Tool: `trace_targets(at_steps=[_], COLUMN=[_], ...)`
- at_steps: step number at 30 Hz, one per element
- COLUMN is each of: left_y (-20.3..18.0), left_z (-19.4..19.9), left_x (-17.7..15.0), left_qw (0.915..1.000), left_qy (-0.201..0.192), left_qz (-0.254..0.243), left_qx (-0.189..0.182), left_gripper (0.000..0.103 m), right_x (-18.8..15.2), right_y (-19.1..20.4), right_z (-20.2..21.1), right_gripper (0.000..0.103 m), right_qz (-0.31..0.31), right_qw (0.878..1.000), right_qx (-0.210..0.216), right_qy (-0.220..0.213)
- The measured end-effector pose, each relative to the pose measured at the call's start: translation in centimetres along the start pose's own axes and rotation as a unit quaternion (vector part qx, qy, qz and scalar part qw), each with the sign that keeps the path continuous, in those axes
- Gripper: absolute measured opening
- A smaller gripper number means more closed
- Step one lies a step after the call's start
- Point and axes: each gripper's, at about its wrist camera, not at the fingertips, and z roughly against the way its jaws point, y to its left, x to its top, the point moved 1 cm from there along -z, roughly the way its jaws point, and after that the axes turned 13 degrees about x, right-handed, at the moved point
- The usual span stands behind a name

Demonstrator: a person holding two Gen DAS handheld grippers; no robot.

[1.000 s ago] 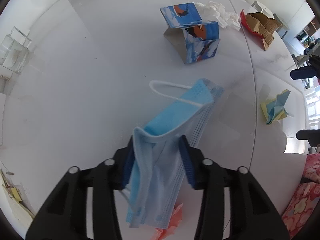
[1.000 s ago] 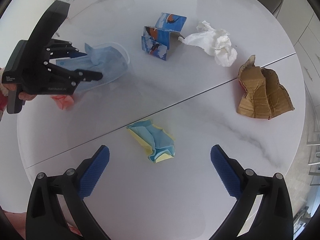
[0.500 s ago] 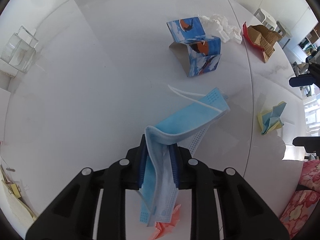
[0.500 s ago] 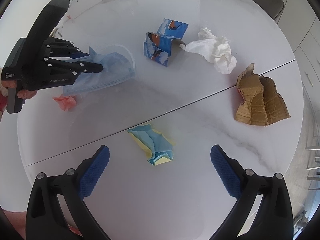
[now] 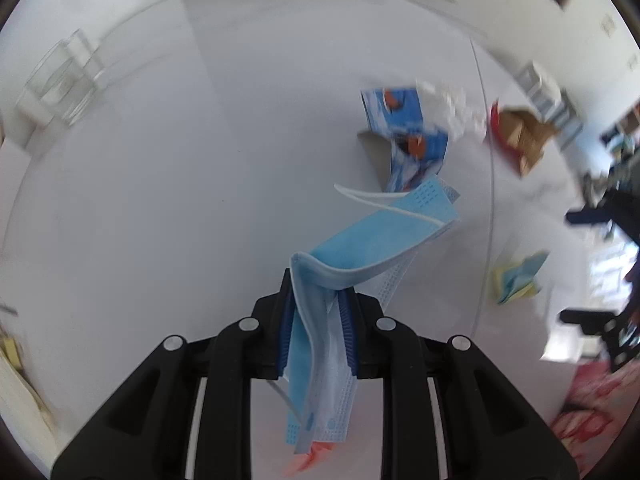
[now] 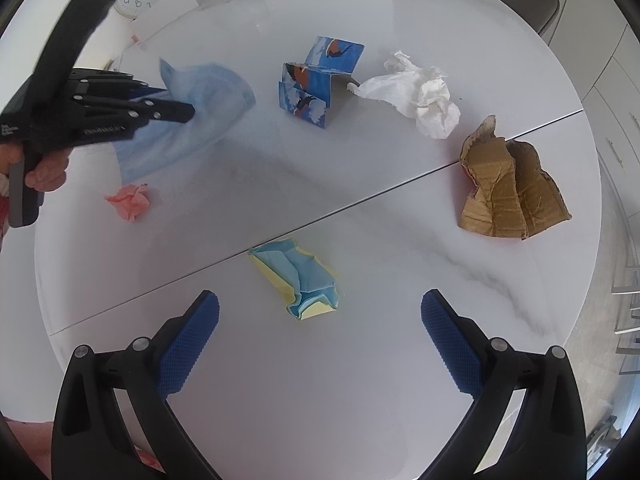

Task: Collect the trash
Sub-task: 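Grasp the yellow-blue crumpled paper with the right gripper, then carry the mask and yellow-blue paper over the pink bin and release both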

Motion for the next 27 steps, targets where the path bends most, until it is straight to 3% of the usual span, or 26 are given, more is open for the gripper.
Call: trace_targets(at_steps=[6,11,15,17,21,26,27], left_y=[2.1,1.0,-1.2,-2.1,-4.6,-5.8,-6.1], left_z=[5.3,8.9,8.8,8.5,8.1,9.3,9.4], left_x=[-2.0,-5.2,-8.6,-10.0,-11.4,-12.5,-12.6], left_qw=[0.9915,0.9715,0.9498,0.9417,0.9441,0.9371,0.9363], left_qy=[-0.051,-0.082,-0.056,-0.047,-0.023,-0.025,-0.026], left_qz=[0.117,0.219,0.308,0.333,0.328,0.346,0.347], left_qx=[0.022,0.042,0.002,-0.001,0.021,0.042,0.045], left_gripper=[0.021,0.021,0.021,0.021,0.021,0.021,0.021], right_x=[0.2,1.3,2.2,2.4,2.8,3.1,3.1], right_y=[0.6,2.1,2.8,3.0,3.6,4.3,4.4], right_z=[-0.8,-2.4,-4.1,-5.0,-6.4,-6.6,-6.4], right_gripper=[0.100,0.099,0.087,0.083,0.062,0.033,0.033], right_qz=[0.061,0.178,0.241,0.270,0.288,0.286,0.284], right_qw=[0.998,0.980,0.962,0.951,0.941,0.942,0.943], right_qx=[0.003,-0.013,-0.010,-0.016,-0.004,-0.001,0.004], right_qy=[0.034,0.085,0.130,0.152,0.177,0.175,0.173])
